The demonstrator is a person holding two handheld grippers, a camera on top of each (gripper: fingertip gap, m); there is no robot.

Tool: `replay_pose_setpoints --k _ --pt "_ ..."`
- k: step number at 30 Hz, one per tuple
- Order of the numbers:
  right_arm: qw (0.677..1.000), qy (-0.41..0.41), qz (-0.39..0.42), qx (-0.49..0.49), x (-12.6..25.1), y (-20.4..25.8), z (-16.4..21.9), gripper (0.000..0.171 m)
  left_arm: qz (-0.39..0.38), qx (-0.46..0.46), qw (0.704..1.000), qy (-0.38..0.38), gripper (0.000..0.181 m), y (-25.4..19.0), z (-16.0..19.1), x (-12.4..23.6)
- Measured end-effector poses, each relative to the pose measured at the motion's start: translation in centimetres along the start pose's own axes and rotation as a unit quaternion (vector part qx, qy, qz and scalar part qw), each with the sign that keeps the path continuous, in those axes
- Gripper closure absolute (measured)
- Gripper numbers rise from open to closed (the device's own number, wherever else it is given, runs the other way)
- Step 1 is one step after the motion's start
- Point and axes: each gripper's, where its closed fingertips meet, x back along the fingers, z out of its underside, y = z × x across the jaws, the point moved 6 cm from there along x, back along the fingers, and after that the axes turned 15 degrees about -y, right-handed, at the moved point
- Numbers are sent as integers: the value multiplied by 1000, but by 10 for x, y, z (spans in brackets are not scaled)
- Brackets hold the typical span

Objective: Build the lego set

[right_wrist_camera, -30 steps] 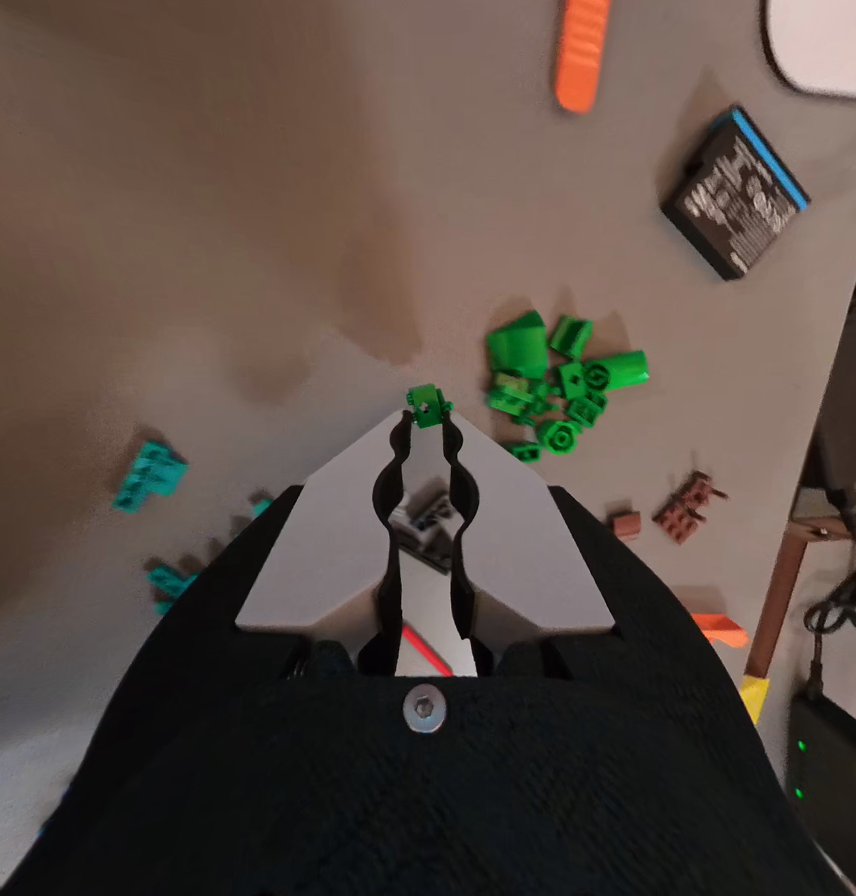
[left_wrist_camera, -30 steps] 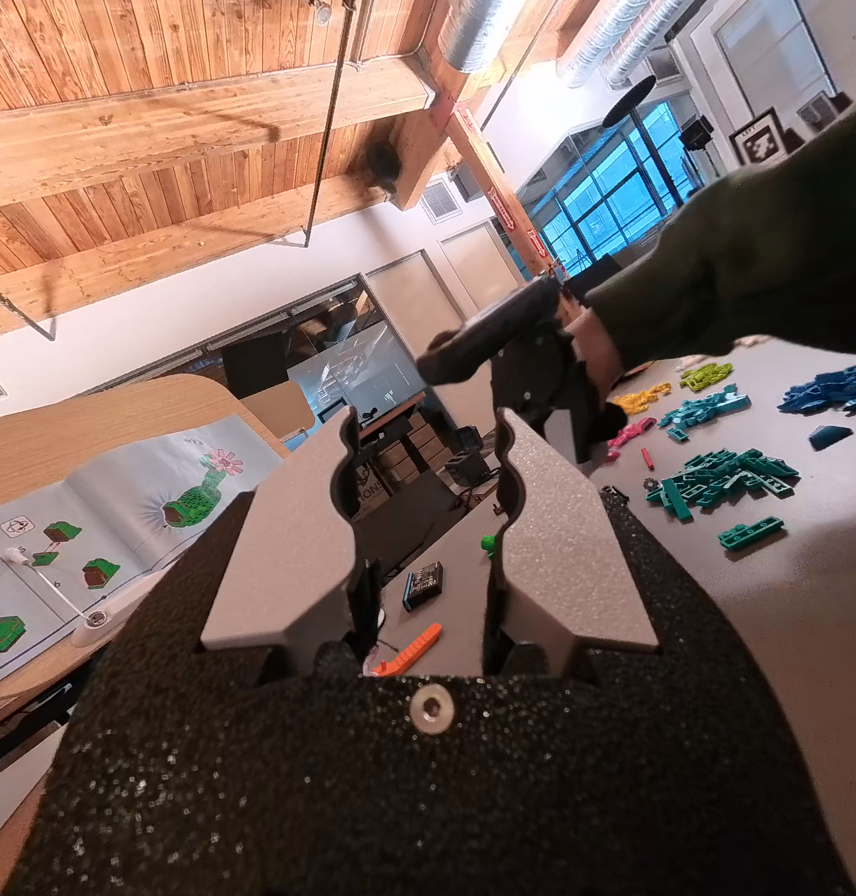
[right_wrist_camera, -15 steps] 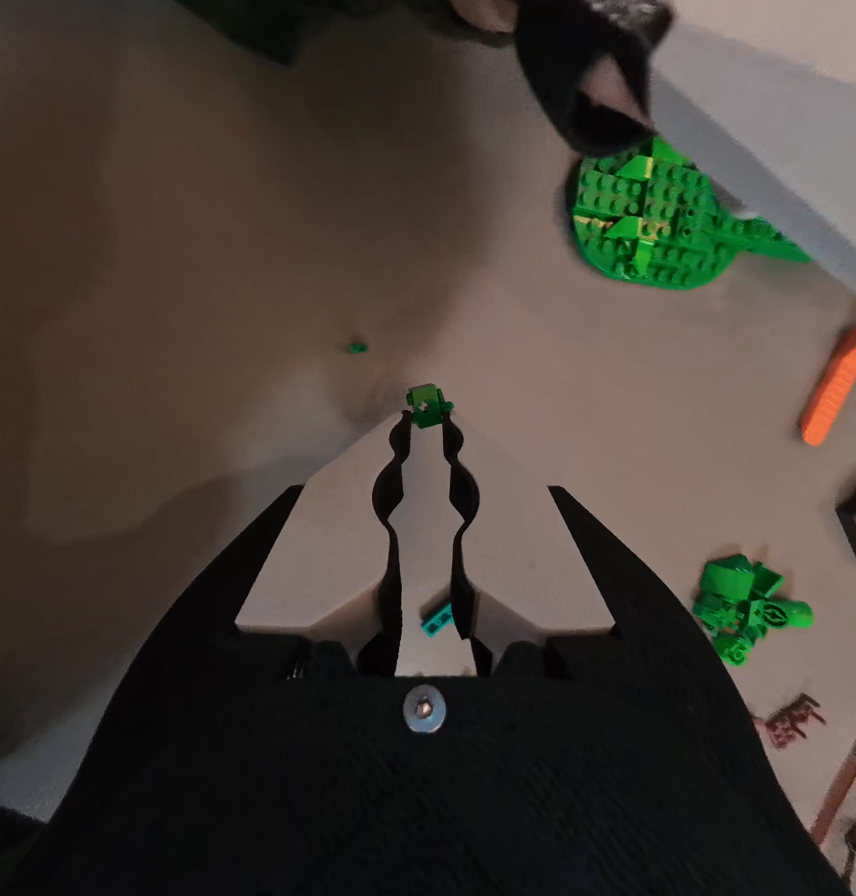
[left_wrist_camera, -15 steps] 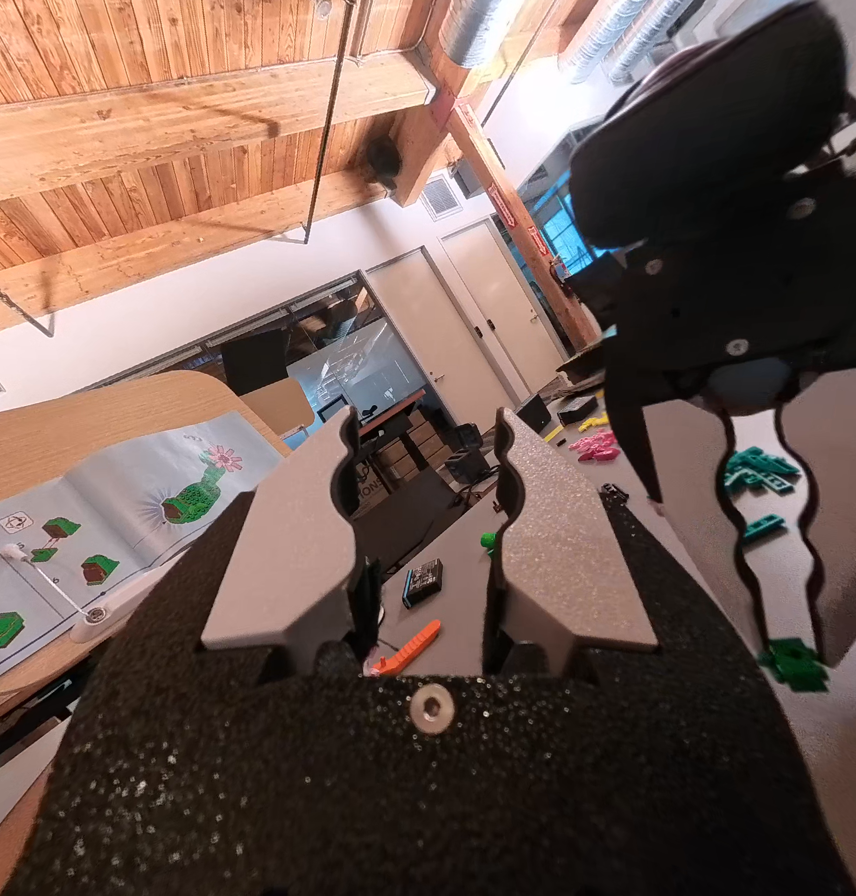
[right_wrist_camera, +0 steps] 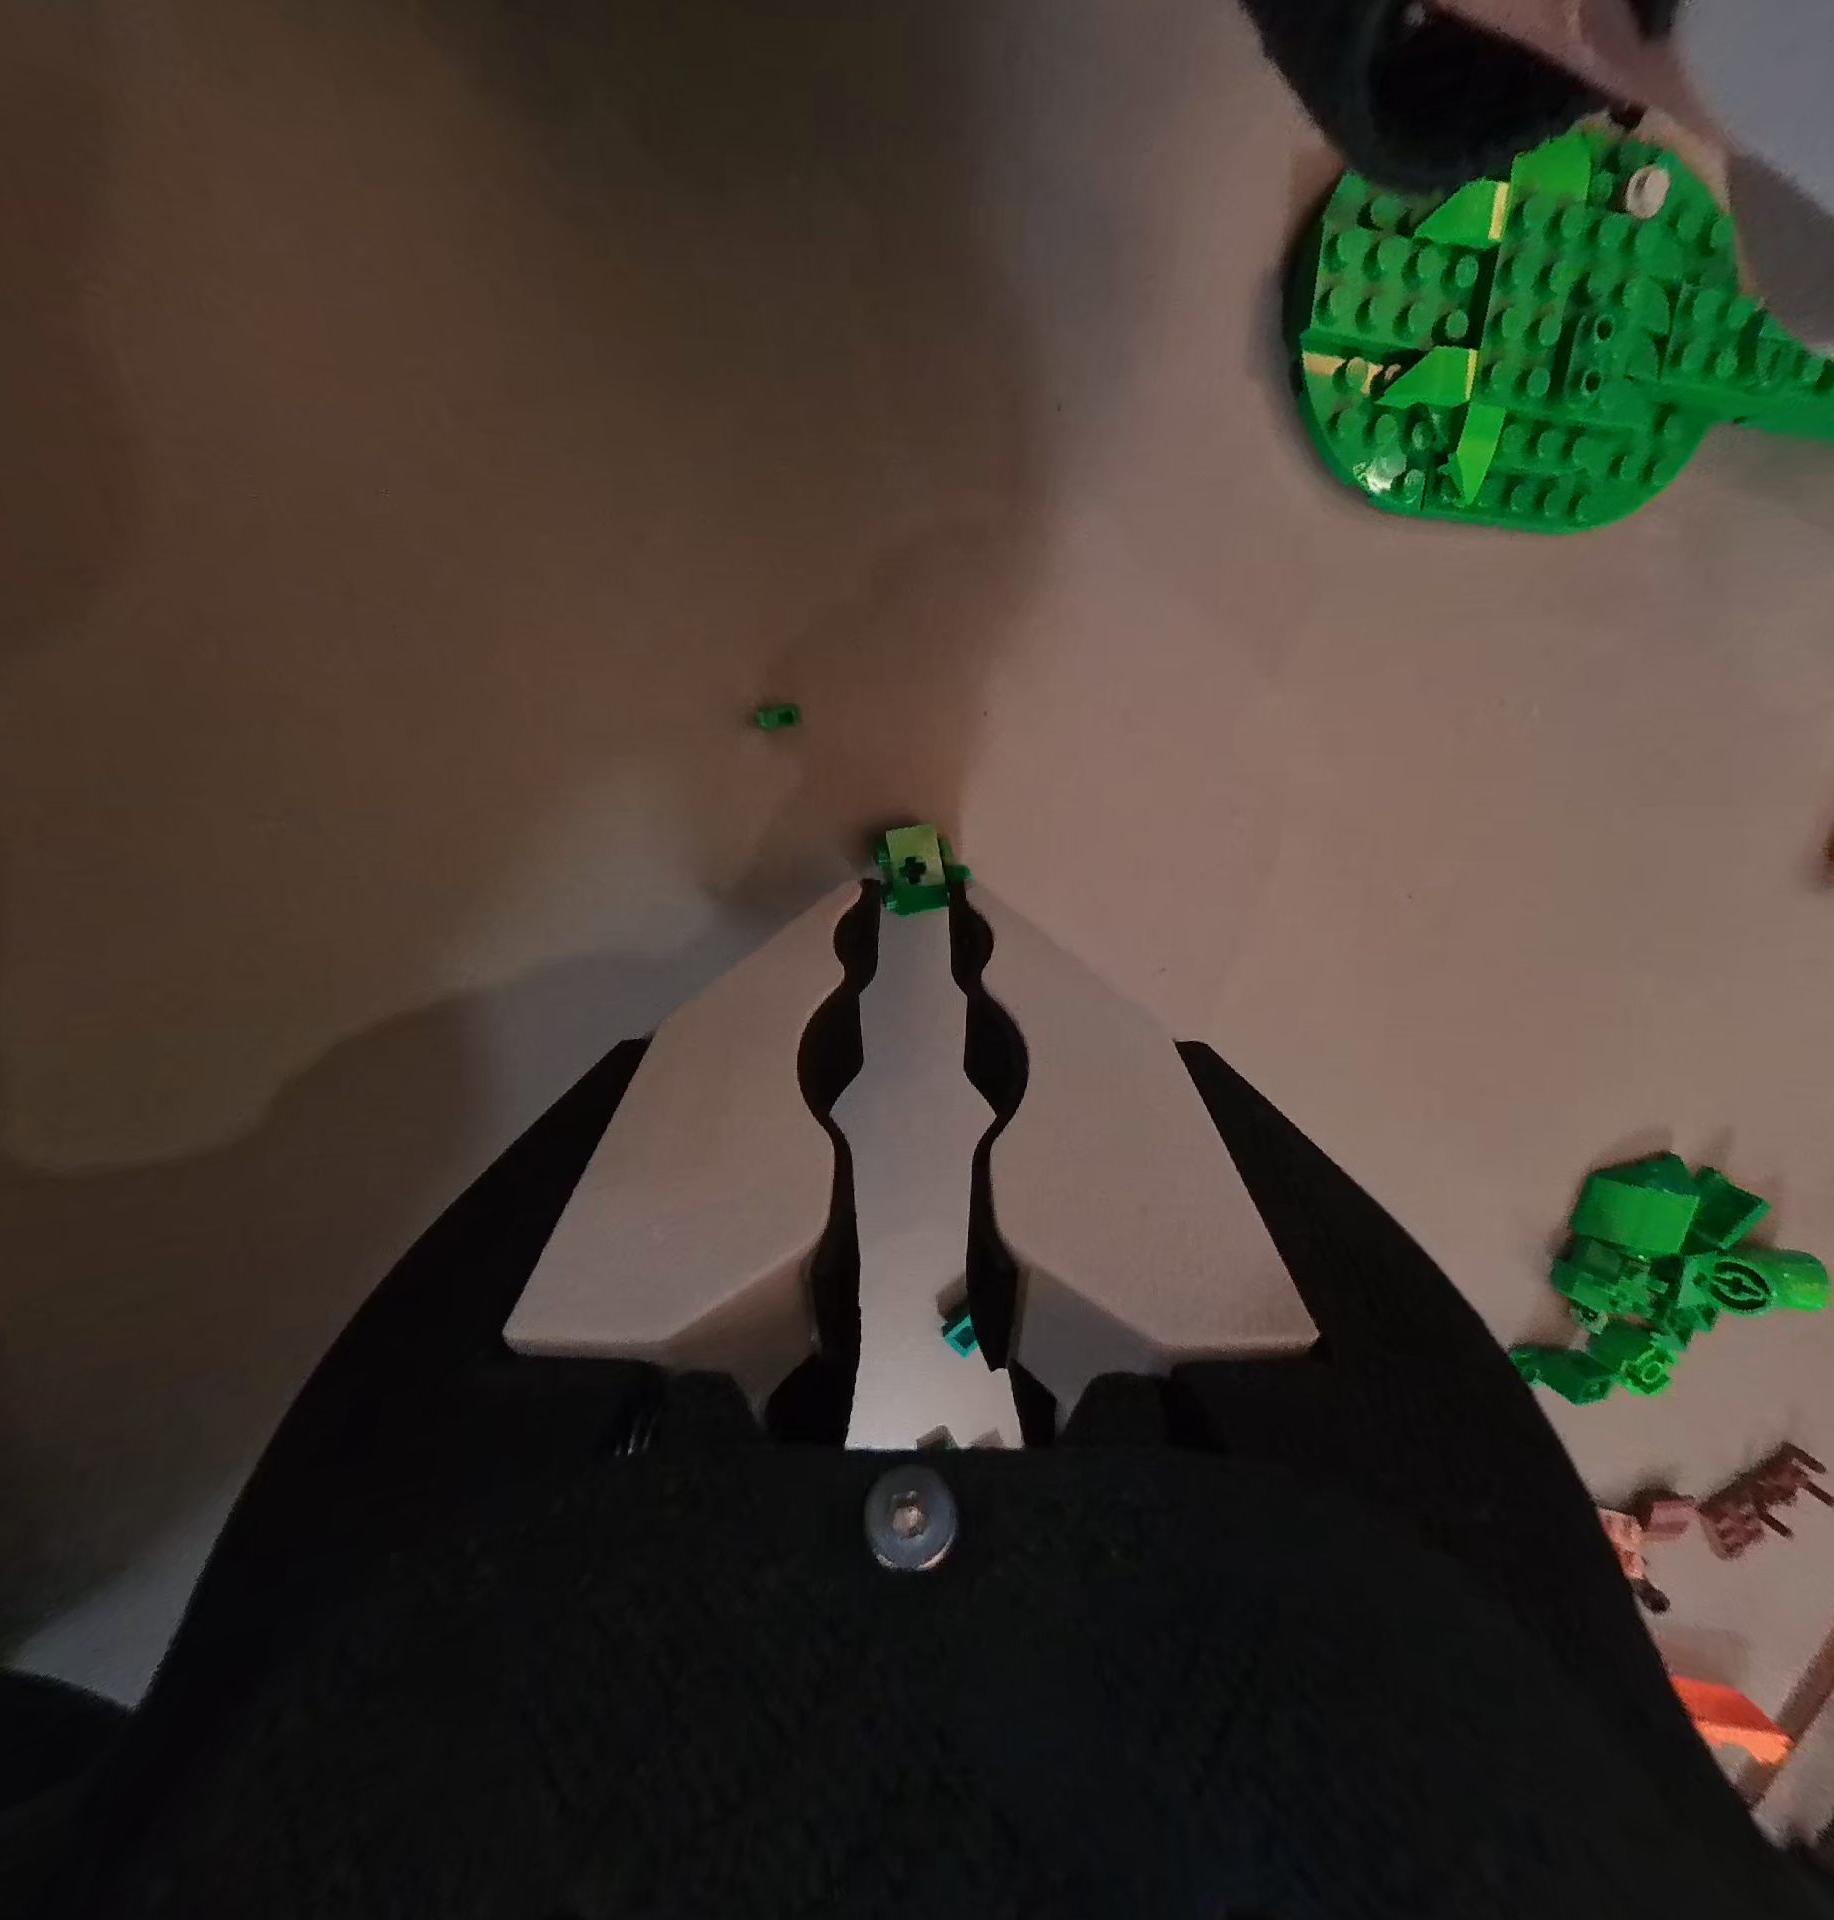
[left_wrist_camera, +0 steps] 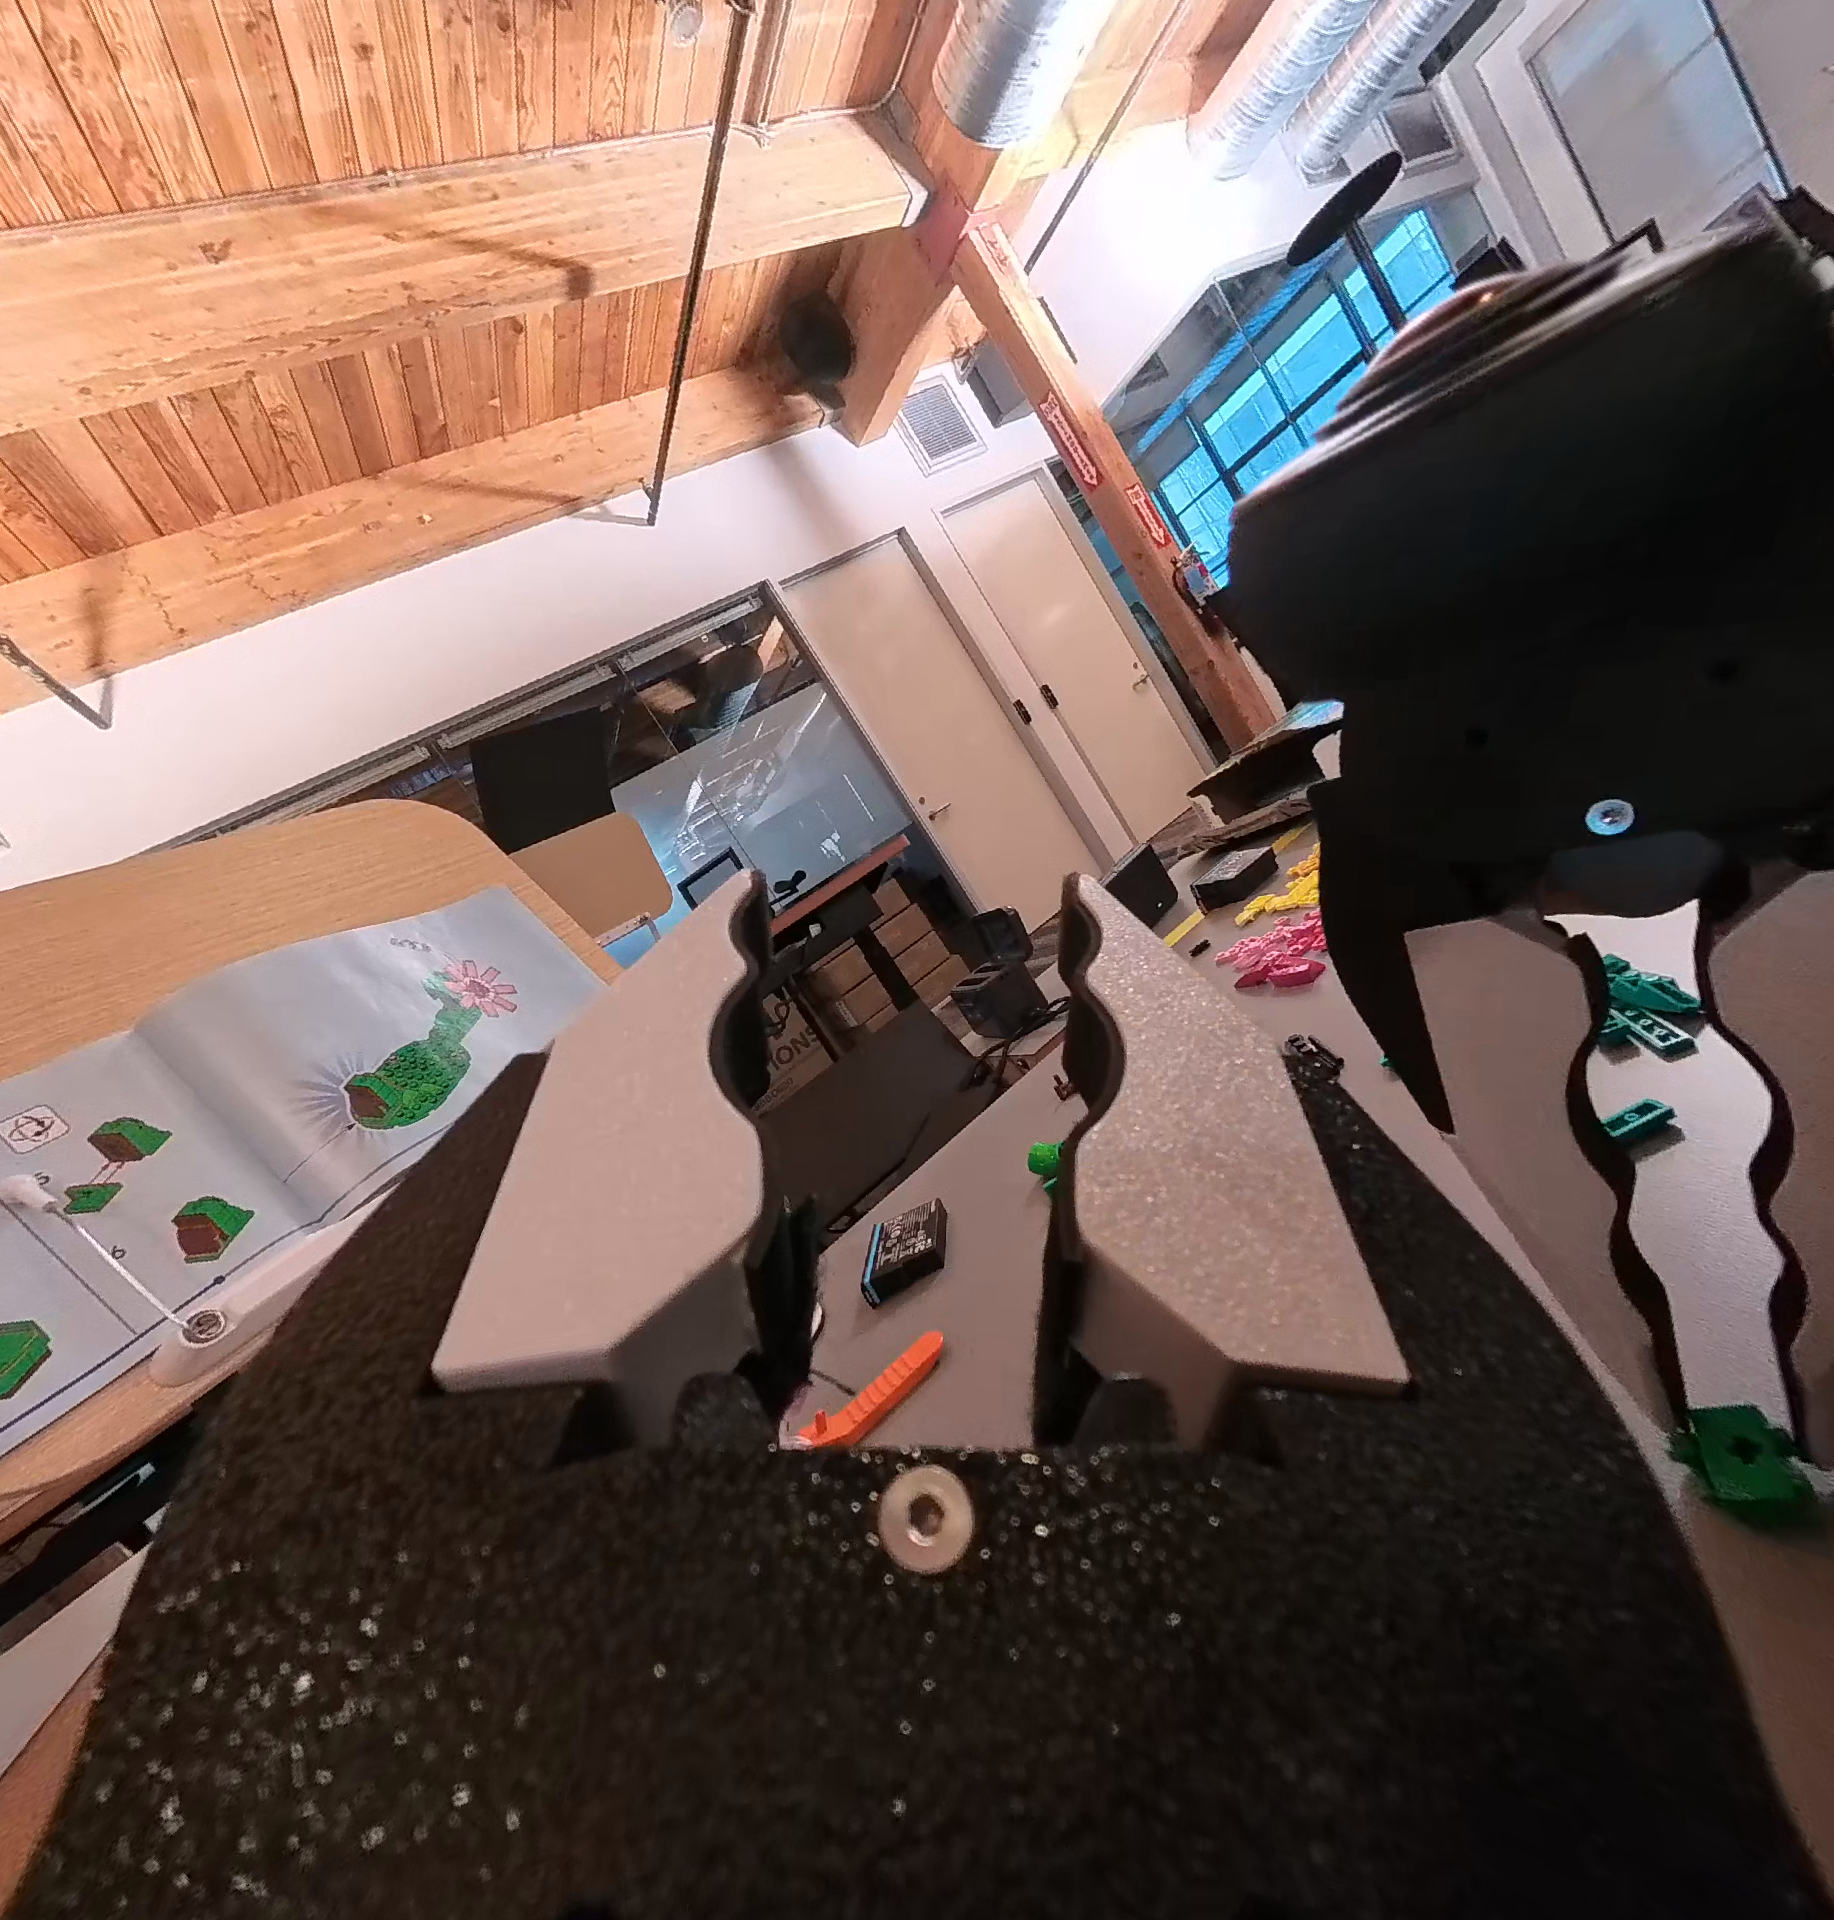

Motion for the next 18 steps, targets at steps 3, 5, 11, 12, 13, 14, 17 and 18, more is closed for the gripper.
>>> replay_pose_setpoints --k 3,5,11,12,13,14,17,18 --pt "1000 1 -2 -3 -1 2 1 159 1 0 1000 0 129 0 0 0" --pt "1000 2 -1 -6 -2 2 1 155 1 0 1000 0 129 0 0 0" --pt "999 -23 14 -21 6 4 -2 140 2 -1 1000 0 129 -1 0 0" --pt "999 -30 17 -25 8 4 -3 139 1 0 1000 0 129 -1 0 0" --pt "999 -38 21 -27 12 4 -3 138 1 -1 1000 -1 129 0 0 0" --pt "998 -46 28 -30 16 3 -3 136 0 -1 1000 -1 129 0 -1 0" --pt "996 -41 61 -45 33 -10 12 135 0 -1 1000 -1 129 0 0 0" --pt "995 -37 75 -53 40 -17 19 135 0 -1 1000 -1 129 0 0 0"
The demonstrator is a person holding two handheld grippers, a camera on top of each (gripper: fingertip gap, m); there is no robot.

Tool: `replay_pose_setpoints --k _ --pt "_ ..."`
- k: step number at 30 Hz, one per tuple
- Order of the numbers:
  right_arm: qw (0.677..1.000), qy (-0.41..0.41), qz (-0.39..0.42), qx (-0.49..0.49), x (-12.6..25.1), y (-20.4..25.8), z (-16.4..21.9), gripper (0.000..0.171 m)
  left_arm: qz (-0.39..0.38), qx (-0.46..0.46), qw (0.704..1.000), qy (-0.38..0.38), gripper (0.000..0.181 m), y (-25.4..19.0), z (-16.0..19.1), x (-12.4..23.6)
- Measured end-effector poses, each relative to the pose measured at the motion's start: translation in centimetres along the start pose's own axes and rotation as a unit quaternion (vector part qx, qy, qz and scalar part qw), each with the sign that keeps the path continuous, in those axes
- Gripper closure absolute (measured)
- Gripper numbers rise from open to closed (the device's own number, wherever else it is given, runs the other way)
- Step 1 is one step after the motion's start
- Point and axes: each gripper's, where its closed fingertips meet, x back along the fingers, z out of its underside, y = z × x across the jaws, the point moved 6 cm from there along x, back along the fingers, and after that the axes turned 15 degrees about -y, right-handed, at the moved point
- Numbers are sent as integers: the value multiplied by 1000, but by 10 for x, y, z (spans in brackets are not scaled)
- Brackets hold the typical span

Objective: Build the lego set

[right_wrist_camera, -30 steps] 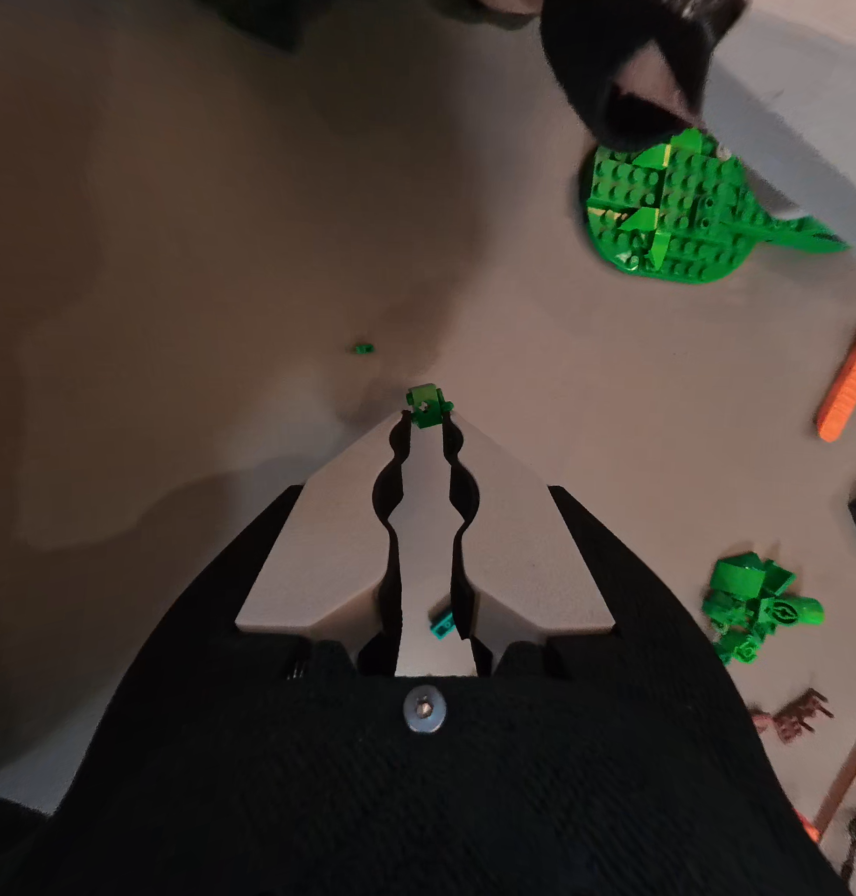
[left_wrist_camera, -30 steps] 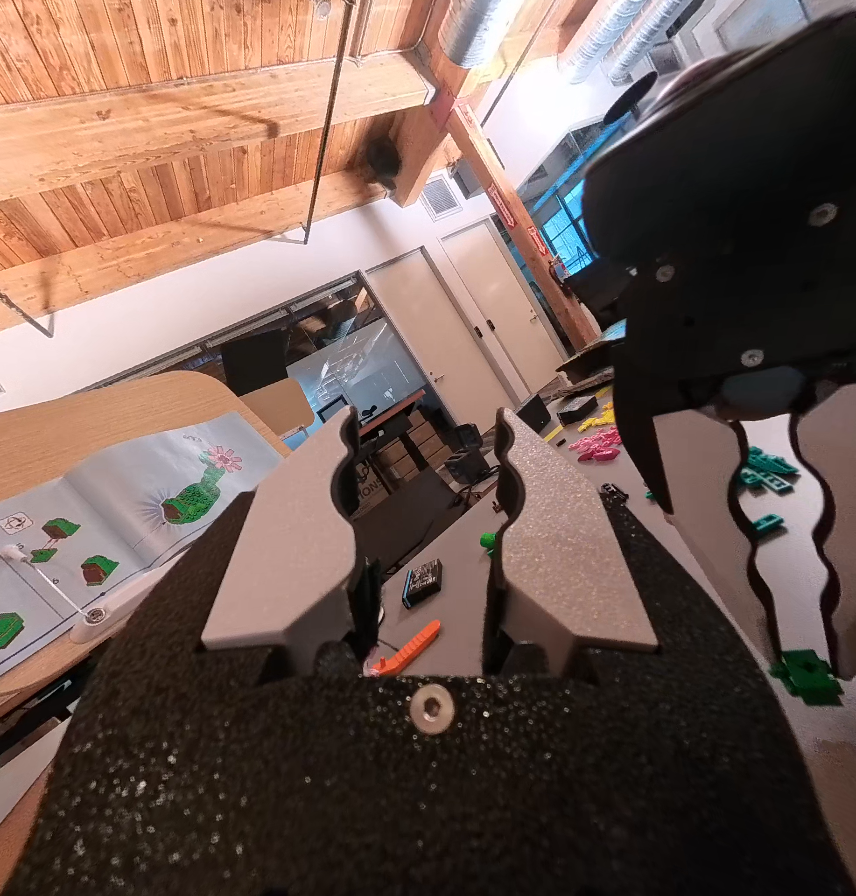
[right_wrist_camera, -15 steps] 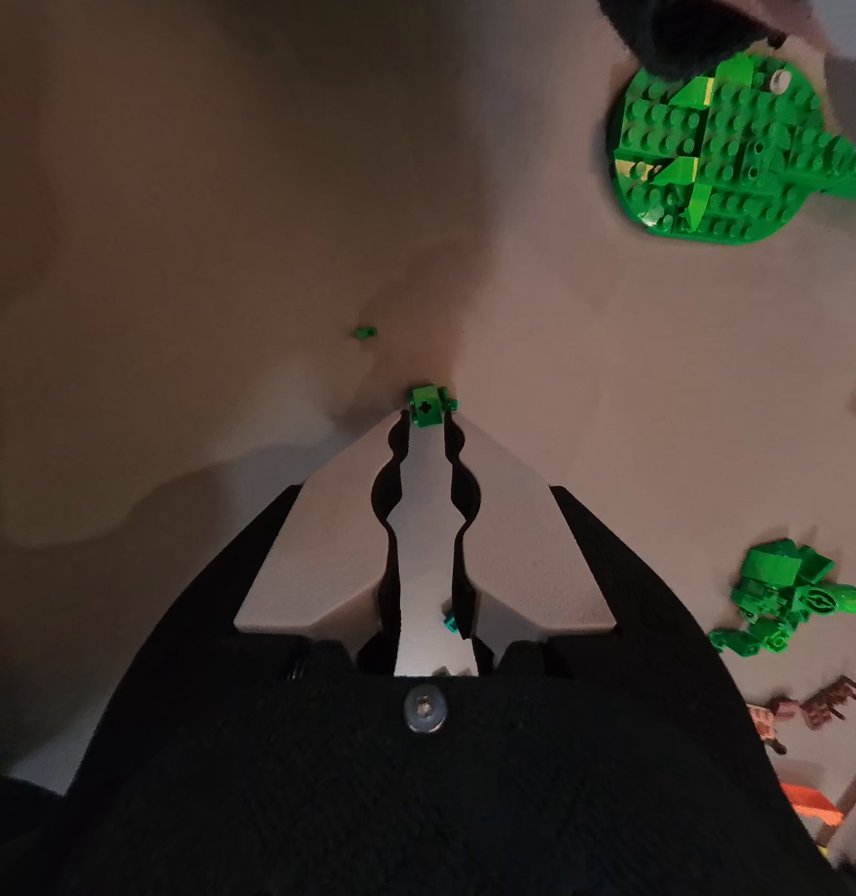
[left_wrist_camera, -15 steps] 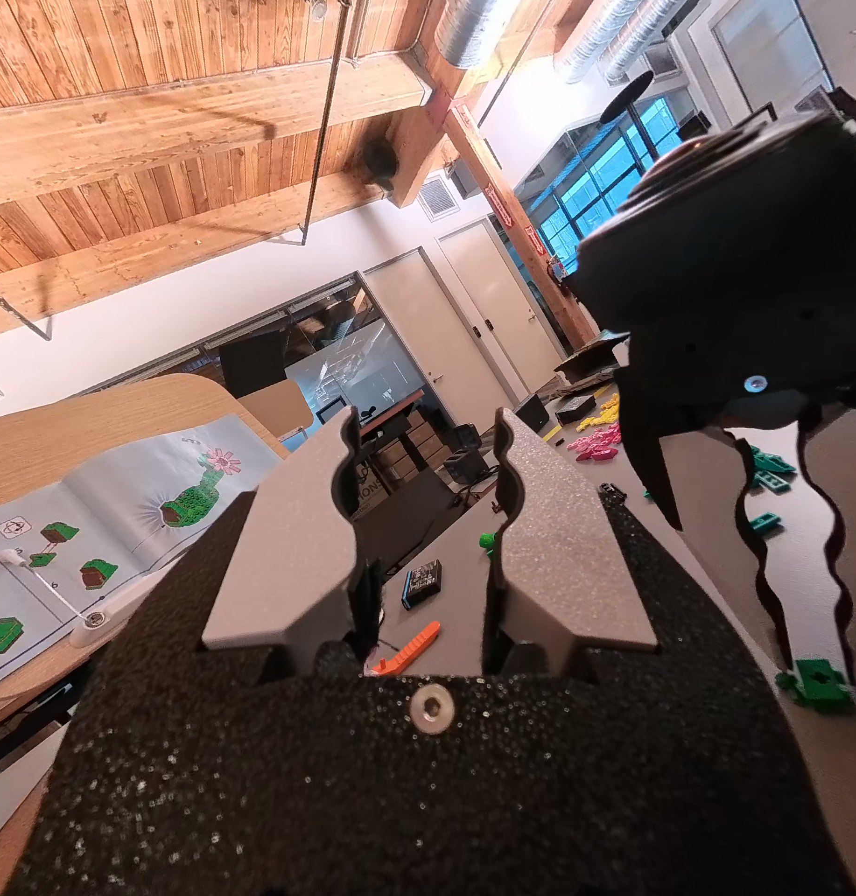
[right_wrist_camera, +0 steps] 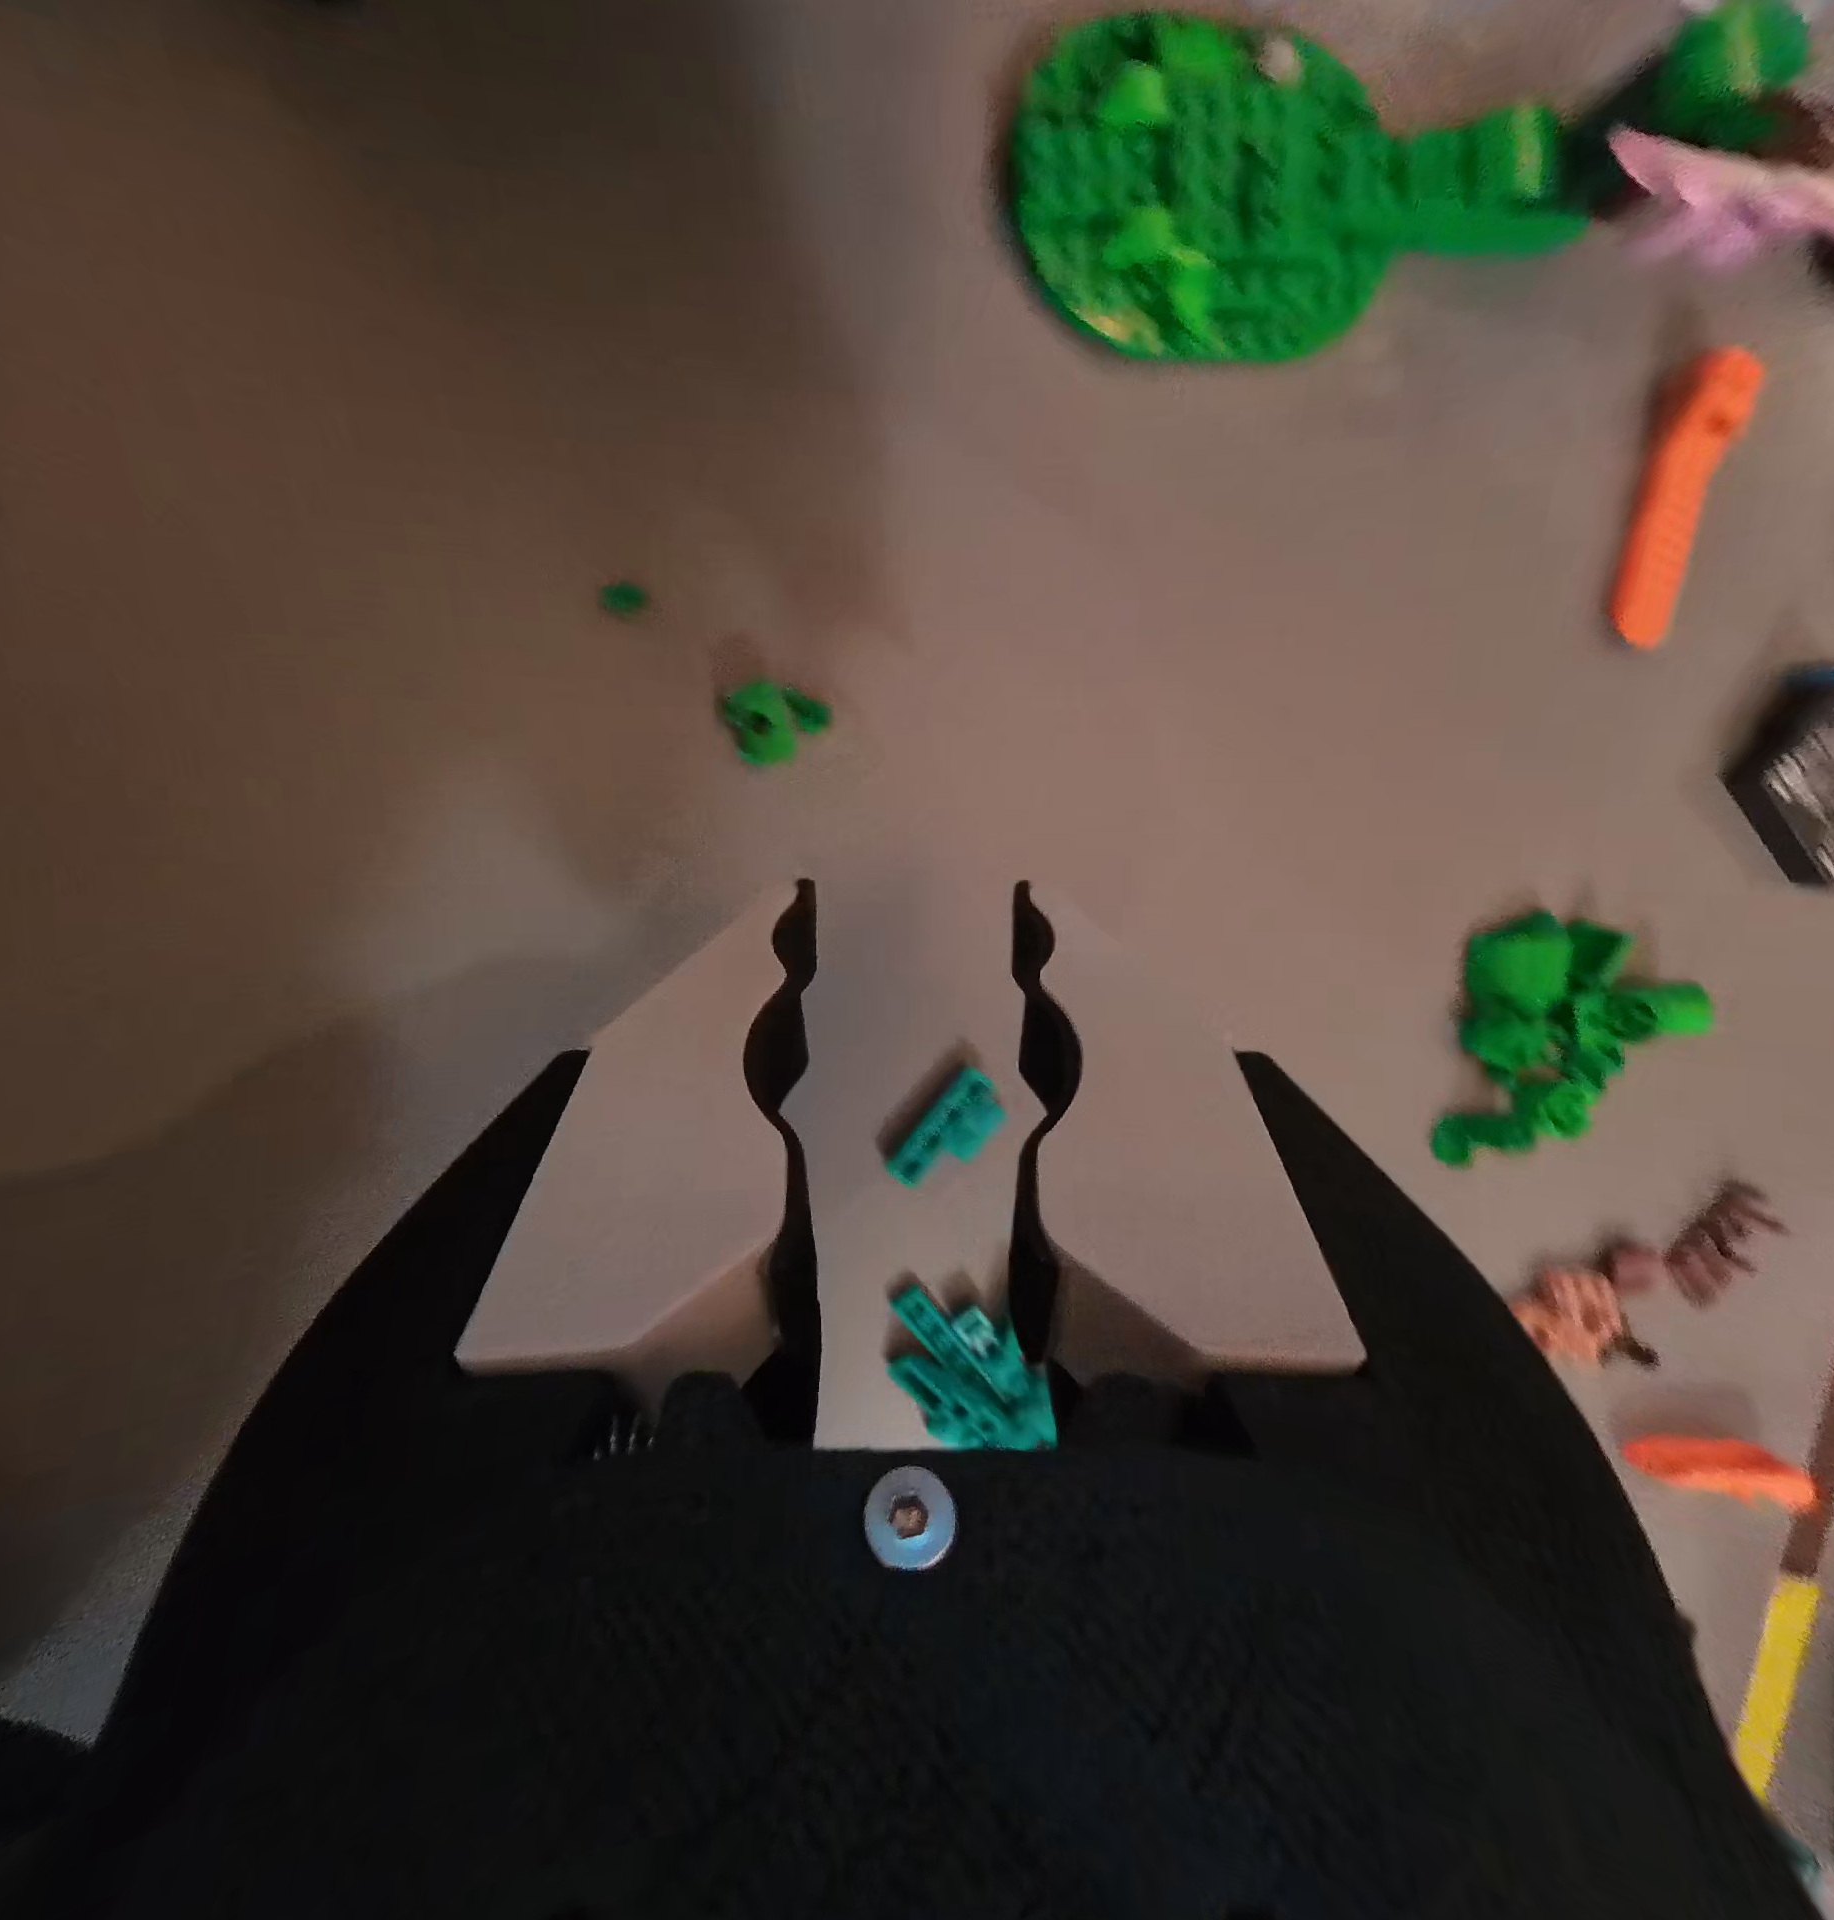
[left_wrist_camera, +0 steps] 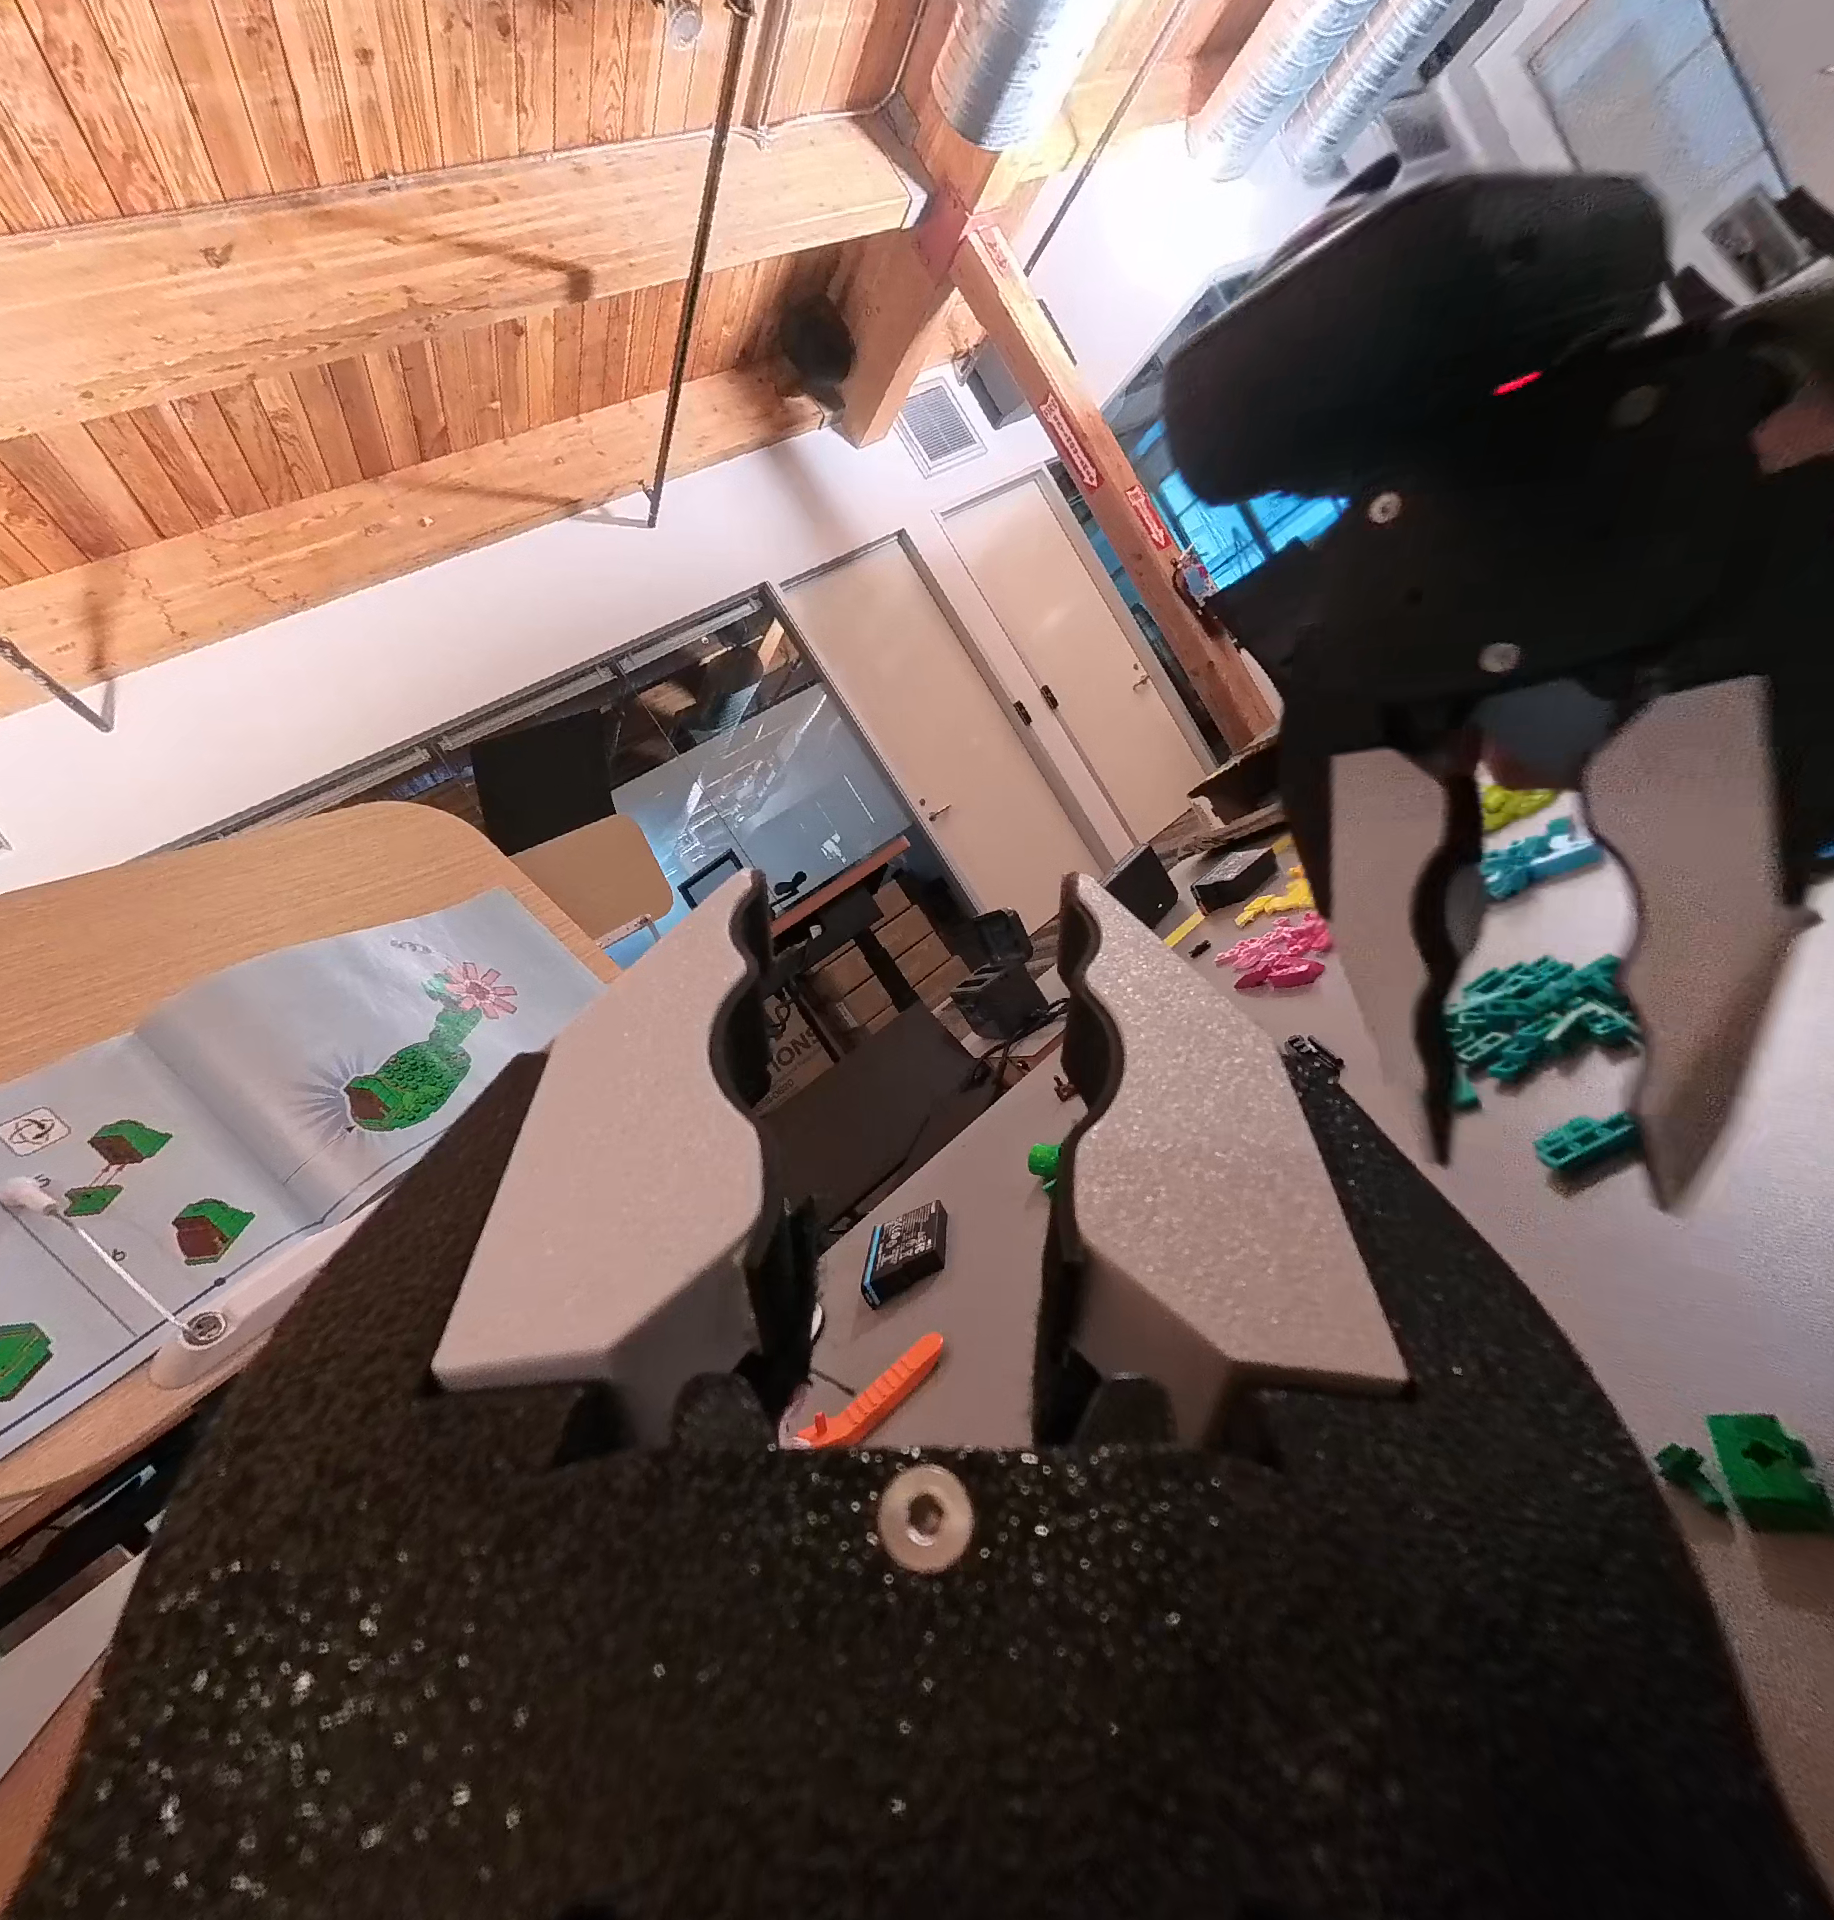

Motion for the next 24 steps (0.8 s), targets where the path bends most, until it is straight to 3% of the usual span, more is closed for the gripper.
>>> replay_pose_setpoints --k 7,13,24 --pt "991 4 97 -88 34 -89 48 142 0 0 1000 -1 130 0 0 0" --pt "978 -7 98 -183 17 -139 87 135 0 -3 1000 -2 129 1 -1 0" --pt "987 21 65 -142 -8 -170 72 147 0 -8 1000 -2 129 1 -1 1"
